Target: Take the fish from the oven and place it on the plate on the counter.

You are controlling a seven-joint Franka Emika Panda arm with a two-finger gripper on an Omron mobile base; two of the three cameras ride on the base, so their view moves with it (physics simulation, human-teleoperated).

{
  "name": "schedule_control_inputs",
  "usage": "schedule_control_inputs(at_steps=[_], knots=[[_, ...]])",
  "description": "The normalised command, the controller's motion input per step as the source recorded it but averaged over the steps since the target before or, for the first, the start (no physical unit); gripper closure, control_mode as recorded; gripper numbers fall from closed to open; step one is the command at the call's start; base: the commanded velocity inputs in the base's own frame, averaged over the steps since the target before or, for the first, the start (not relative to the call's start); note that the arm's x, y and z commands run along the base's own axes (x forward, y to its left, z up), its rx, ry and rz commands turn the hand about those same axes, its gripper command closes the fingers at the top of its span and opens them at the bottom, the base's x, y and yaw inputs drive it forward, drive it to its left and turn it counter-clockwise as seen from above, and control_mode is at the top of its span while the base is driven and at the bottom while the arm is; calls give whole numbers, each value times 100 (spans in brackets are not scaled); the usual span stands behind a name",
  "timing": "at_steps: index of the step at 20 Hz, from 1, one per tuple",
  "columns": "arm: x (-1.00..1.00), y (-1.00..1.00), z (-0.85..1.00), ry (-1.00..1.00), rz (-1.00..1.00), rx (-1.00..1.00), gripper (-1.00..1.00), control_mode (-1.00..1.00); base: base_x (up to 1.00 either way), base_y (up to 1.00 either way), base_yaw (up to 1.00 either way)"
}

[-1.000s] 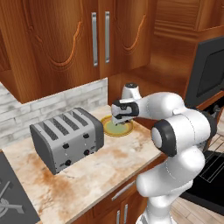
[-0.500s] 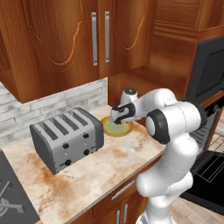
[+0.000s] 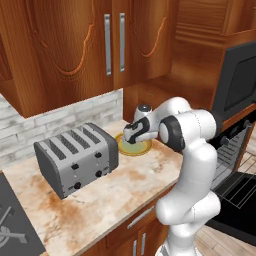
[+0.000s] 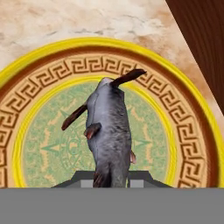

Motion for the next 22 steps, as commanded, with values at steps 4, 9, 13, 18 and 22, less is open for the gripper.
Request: schedule_control_inputs(at_steps=[4,9,13,18,22], knots=[[13,4,0,0,0,0,-100,-100,0,0,0],[23,11,-1,1,0,0,-100,-100,0,0,0],[23,11,0,5,0,0,-100,-100,0,0,0],[-4,-1,1,3,0,0,-100,-100,0,0,0],[-67,-19,26,-1,-6,6,-100,-100,0,0,0]])
